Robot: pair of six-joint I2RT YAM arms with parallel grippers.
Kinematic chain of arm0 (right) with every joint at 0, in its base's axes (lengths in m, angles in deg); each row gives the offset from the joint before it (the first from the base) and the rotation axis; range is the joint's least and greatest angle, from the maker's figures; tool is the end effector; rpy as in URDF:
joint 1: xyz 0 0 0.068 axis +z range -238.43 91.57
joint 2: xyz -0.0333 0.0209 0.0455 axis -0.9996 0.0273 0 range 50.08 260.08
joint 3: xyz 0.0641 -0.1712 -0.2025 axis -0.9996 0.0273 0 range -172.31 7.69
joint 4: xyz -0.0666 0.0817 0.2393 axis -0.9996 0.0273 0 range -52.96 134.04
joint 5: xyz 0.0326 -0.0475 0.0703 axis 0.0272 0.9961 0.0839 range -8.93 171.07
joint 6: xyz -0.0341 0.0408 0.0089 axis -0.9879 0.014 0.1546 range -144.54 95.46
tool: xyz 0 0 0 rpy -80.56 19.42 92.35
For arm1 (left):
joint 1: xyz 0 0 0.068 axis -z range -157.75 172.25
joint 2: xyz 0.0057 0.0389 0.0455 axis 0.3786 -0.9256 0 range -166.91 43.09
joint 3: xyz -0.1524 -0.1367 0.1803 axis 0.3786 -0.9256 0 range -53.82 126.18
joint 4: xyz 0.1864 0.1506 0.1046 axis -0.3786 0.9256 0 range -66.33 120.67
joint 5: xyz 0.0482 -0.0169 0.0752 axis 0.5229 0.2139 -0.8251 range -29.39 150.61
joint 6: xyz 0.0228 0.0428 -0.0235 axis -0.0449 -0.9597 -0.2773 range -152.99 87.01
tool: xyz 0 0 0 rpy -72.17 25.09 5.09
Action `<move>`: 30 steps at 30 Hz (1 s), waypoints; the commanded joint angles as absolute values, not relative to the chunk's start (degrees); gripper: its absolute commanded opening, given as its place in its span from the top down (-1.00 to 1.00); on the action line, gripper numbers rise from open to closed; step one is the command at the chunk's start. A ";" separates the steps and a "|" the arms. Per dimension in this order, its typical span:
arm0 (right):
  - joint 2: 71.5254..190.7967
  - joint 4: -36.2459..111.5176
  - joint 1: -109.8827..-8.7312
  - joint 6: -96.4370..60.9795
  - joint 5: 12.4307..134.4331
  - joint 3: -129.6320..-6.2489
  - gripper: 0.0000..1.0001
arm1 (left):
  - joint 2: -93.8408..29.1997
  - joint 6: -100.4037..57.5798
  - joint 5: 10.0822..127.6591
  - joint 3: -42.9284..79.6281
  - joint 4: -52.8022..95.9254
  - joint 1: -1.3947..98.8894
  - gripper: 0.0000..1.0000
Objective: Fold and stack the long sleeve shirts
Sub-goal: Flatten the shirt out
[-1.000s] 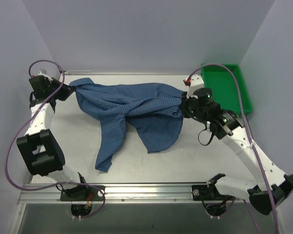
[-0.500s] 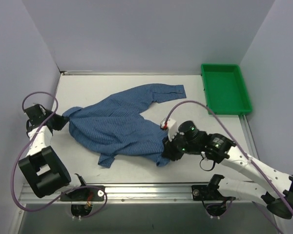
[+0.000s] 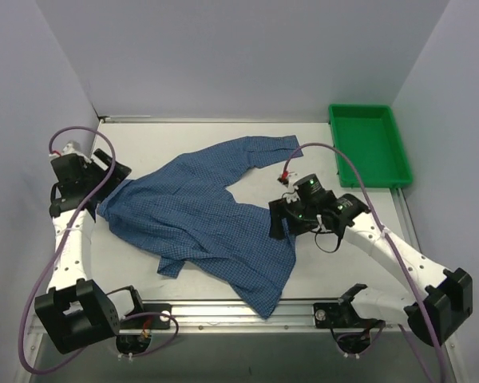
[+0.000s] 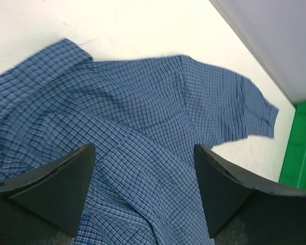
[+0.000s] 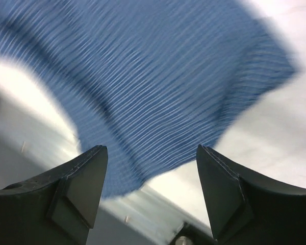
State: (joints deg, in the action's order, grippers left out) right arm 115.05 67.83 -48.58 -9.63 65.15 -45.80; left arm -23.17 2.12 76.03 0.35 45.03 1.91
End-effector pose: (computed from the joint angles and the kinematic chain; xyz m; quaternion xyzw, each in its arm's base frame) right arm 0.1783 0.1616 0.2901 -0.2503 0.8722 0.2967 0.2975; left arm 0.2435 0.0801 0.3028 -0.3497 0.8021 -0.1775 0.4504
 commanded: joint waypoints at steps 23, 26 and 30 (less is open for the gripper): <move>148.60 49.61 -66.29 6.22 72.20 -45.39 0.23 | -49.36 -8.82 70.72 0.85 48.36 8.71 -0.82; 149.05 50.04 -66.02 3.85 71.50 -48.37 0.70 | -52.53 -8.47 71.24 0.68 48.71 8.19 -0.82; 145.10 55.31 -65.06 -1.59 72.72 -56.80 1.00 | -54.91 -7.24 73.44 0.41 48.80 6.96 -0.81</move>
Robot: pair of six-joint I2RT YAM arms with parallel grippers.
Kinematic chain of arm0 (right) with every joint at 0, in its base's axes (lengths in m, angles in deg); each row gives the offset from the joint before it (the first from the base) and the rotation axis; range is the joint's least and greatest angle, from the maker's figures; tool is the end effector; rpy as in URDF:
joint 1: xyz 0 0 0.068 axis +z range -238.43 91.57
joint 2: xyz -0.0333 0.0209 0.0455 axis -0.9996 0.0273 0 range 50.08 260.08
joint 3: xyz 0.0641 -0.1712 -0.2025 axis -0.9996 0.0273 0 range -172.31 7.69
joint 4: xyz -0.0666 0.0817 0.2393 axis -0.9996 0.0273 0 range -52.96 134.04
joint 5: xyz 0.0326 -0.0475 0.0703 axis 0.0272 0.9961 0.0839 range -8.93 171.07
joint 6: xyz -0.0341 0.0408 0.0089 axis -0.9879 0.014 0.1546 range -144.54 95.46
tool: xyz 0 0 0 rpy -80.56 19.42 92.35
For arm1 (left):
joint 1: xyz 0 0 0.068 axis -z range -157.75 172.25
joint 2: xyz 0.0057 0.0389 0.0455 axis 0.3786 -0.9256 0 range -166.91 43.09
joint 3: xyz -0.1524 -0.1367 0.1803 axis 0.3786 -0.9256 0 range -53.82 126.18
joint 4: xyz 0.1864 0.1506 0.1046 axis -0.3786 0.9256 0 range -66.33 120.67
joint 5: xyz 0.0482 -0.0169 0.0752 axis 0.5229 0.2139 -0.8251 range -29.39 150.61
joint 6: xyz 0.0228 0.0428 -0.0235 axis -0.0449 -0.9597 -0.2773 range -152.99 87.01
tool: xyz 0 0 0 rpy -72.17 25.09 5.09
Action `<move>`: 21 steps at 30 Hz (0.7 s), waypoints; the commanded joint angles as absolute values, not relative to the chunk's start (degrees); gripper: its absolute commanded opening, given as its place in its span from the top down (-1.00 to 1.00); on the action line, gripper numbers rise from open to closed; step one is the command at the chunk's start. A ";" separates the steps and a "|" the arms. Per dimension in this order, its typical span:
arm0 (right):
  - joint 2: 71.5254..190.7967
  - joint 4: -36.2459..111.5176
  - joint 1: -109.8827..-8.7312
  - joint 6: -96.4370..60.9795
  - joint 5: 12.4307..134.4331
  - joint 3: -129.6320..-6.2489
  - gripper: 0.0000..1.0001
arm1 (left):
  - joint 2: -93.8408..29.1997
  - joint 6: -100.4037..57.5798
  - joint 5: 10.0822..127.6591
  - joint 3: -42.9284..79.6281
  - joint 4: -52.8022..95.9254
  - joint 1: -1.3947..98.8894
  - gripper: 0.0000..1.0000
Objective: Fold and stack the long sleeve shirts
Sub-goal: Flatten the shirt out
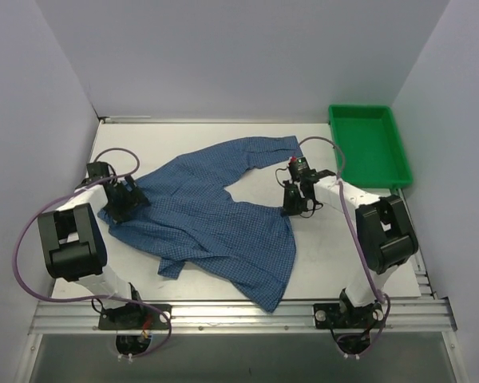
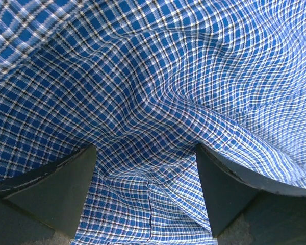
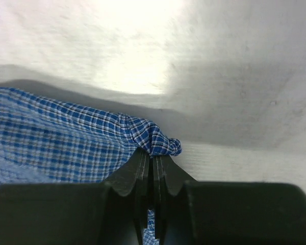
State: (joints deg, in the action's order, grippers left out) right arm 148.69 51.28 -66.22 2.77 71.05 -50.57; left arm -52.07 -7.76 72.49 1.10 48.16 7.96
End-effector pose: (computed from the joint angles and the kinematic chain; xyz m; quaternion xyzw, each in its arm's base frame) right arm 0.3201 0.1375 0.1728 0.0156 0.9492 0.2024 0.2402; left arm 0.3080 0.0708 0.1656 -0.3068 0.9211 -0.1213 0.2070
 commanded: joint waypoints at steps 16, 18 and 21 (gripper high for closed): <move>115.05 64.81 -62.33 1.29 71.22 -38.29 -0.06 | -38.48 -7.76 68.71 -1.10 50.29 12.21 -0.84; 113.02 65.78 -62.59 1.65 73.15 -35.48 -0.34 | -37.77 -9.17 66.77 2.94 51.52 17.11 -0.86; 110.55 65.87 -64.70 1.03 74.30 -35.63 -0.41 | -40.49 -11.89 64.48 9.79 51.88 21.80 -0.88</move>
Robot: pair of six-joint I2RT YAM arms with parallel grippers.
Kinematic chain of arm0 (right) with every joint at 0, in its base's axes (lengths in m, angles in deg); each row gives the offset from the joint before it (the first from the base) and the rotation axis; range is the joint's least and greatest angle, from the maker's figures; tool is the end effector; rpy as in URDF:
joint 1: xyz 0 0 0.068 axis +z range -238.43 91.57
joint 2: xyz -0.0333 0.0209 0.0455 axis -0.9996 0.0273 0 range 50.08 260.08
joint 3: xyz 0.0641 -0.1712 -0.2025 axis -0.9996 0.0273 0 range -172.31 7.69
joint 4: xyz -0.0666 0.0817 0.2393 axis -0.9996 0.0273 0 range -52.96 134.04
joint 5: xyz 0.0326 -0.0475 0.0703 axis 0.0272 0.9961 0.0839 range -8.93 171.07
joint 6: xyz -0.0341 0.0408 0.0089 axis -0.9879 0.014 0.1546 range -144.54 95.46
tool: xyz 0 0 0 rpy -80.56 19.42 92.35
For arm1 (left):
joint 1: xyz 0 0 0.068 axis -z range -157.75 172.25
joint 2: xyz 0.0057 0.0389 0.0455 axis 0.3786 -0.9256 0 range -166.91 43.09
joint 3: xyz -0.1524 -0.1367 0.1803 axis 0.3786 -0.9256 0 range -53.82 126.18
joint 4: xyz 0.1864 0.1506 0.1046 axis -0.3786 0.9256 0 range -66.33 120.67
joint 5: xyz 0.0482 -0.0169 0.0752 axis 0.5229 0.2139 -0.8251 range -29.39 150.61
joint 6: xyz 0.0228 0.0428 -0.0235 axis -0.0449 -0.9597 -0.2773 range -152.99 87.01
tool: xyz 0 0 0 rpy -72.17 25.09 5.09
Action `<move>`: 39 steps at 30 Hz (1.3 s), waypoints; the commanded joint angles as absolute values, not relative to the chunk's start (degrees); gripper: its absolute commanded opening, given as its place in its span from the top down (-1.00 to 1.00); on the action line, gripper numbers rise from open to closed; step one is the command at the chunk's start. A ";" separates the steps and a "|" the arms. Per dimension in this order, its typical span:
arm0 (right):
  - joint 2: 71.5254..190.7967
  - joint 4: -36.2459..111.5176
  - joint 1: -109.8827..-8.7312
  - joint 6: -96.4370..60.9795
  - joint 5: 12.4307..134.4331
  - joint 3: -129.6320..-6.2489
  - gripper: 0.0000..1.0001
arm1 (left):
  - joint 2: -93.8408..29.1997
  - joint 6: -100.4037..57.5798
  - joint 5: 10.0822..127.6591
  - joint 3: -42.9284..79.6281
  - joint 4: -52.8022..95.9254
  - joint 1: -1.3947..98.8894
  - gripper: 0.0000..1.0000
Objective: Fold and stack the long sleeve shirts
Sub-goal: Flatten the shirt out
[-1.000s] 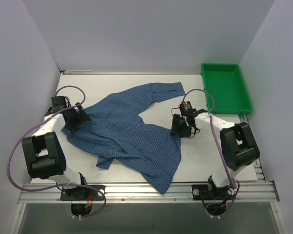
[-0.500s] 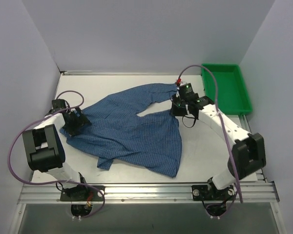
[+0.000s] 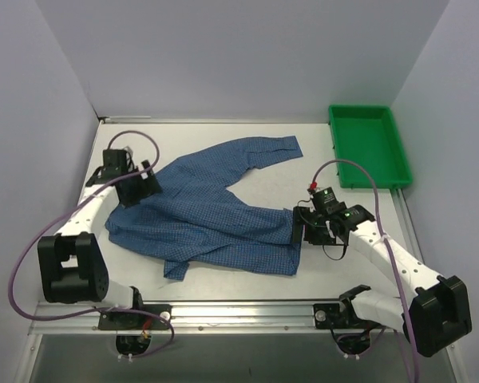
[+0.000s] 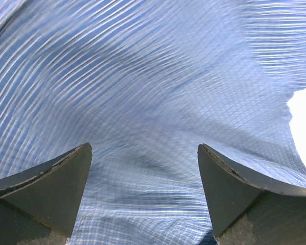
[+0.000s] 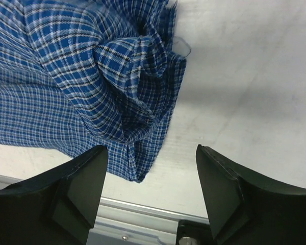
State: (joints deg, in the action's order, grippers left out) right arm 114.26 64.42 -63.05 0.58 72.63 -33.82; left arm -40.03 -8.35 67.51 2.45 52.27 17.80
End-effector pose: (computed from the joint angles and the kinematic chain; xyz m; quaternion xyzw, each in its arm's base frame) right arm 0.2005 0.1010 0.2285 -0.0273 0.9372 0.2079 0.2786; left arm 0.2955 0.0186 0.2284 -0.2220 0.9271 -0.1085 0.2818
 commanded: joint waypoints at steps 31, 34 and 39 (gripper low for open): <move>116.96 61.92 -66.55 -0.11 73.26 -41.53 -0.40 | -93.57 -7.24 47.43 54.99 60.49 43.25 -0.33; 117.40 61.04 -66.64 -0.02 72.73 -41.53 -0.41 | -94.98 -7.06 47.43 55.08 61.10 43.17 0.26; 118.37 59.98 -66.55 -0.02 71.76 -41.26 -0.40 | -93.94 -7.85 47.17 55.69 61.02 42.73 1.00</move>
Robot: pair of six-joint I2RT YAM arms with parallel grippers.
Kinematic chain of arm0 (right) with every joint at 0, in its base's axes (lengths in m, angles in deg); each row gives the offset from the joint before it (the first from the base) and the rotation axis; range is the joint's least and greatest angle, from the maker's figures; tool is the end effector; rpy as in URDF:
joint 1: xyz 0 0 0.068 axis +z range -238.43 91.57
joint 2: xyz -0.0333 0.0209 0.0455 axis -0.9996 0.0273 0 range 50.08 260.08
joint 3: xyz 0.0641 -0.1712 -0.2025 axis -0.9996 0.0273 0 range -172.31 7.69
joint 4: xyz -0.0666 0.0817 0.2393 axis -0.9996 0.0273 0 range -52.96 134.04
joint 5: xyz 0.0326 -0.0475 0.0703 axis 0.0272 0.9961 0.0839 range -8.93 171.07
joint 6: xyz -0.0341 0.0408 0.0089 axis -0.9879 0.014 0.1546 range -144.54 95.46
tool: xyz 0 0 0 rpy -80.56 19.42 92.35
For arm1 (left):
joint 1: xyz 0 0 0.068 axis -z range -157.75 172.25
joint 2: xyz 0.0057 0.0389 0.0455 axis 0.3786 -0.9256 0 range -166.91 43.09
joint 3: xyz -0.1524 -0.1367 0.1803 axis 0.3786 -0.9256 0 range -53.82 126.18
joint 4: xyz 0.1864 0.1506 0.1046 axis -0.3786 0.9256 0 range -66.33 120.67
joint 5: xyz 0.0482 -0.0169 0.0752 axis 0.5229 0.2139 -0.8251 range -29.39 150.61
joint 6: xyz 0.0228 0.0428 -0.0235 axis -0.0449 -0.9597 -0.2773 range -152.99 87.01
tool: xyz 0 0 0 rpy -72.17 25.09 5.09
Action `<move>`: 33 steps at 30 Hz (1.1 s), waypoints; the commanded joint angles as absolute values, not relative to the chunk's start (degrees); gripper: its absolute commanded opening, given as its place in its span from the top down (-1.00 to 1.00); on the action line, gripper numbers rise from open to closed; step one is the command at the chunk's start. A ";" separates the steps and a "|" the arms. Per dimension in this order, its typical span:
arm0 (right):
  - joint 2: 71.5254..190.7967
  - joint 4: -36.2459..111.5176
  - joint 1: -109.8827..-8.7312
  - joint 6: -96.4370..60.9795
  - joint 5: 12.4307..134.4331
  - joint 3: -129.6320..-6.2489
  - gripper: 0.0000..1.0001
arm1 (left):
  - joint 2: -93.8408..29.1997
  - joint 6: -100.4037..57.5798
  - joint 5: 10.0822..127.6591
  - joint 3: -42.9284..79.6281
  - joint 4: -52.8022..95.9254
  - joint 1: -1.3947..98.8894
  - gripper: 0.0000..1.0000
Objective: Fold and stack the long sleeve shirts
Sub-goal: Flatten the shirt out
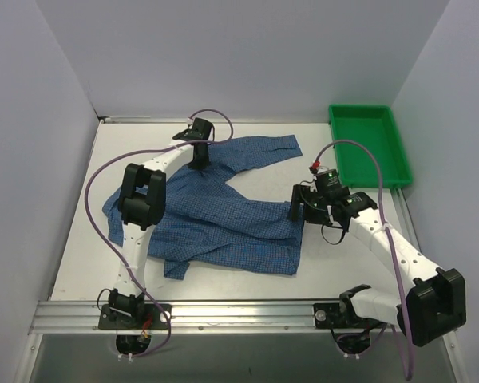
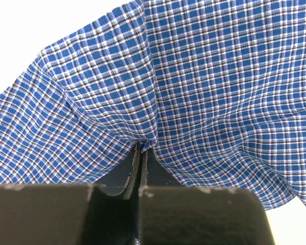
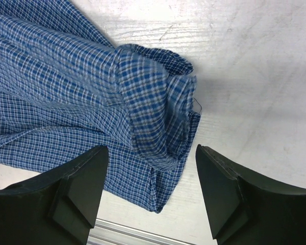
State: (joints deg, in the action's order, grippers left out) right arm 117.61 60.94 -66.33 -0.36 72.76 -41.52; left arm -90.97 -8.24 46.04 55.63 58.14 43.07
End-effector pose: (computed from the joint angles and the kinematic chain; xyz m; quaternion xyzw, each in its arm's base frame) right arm 0.2310 0.0994 0.2641 -0.0129 0.9123 0.2196 0.3454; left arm 0.4770 -0.1720 0.1627 -0.0665 0.9543 0.0103 0.2911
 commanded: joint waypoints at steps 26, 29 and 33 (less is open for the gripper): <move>122.50 51.54 -64.36 -0.99 70.61 -34.75 -0.39 | -69.76 -3.46 55.33 44.97 47.39 29.55 0.76; 124.08 51.63 -63.74 -1.52 70.70 -35.63 -0.38 | -70.91 -4.51 54.29 45.41 49.85 28.93 0.78; 127.15 51.63 -63.04 -2.04 73.24 -39.13 -0.29 | -68.90 -6.09 51.38 42.17 51.43 28.58 0.81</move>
State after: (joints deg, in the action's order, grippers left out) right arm 125.13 51.54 -63.66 -0.80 70.75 -34.72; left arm -73.75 -4.87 52.88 41.86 51.48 28.51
